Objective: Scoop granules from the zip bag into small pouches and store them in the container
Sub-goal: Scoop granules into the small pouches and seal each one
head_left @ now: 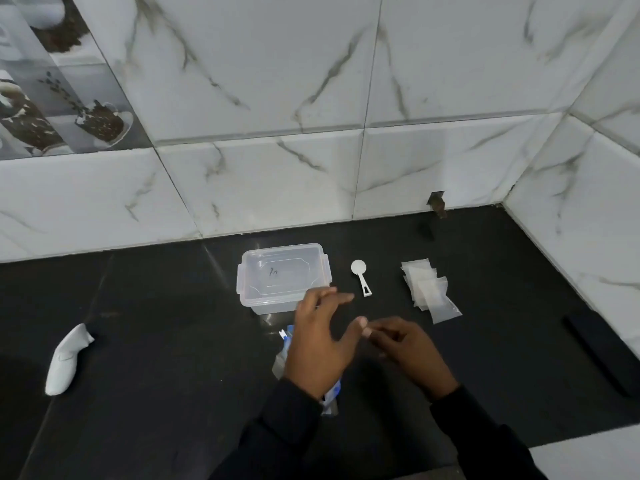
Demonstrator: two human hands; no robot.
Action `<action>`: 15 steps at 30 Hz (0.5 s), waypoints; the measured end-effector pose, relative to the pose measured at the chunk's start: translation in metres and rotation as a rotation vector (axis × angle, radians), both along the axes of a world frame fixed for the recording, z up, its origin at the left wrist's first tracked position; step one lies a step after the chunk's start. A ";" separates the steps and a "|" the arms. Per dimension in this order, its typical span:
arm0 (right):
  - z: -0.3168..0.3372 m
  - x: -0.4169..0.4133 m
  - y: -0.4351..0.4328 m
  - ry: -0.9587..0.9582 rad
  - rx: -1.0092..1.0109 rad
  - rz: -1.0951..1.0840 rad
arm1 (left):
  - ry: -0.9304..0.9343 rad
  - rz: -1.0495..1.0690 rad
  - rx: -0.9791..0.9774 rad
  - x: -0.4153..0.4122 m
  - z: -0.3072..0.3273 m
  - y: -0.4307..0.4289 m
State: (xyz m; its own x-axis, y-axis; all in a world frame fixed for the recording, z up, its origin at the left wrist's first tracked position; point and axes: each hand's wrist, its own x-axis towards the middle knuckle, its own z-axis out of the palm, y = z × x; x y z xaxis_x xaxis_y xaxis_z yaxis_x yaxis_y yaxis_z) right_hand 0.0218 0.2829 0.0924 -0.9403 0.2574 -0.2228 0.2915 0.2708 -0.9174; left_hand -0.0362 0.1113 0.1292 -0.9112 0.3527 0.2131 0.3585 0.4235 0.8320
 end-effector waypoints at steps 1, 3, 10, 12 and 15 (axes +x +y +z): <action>0.002 -0.001 0.010 0.002 -0.020 -0.038 | -0.023 -0.033 0.011 -0.005 0.001 0.015; -0.002 -0.001 0.035 -0.003 -0.021 -0.110 | -0.109 -0.070 -0.002 -0.015 -0.003 0.049; -0.053 -0.017 0.142 -0.120 0.147 -0.414 | -0.475 -0.083 -0.093 -0.046 -0.043 0.164; -0.067 -0.022 0.167 -0.186 0.235 -0.467 | -0.548 -0.053 -0.153 -0.053 -0.061 0.190; -0.083 -0.029 0.191 -0.278 0.339 -0.423 | -0.677 -0.011 -0.162 -0.056 -0.084 0.221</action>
State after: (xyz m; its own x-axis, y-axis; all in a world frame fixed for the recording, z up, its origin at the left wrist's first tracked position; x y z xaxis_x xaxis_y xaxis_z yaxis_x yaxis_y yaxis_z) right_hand -0.0075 0.4739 0.0096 -0.6596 0.6951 -0.2860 0.6538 0.3429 -0.6745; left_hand -0.0924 0.3322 0.0451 -0.8214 0.3417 -0.4566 -0.2121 0.5603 0.8007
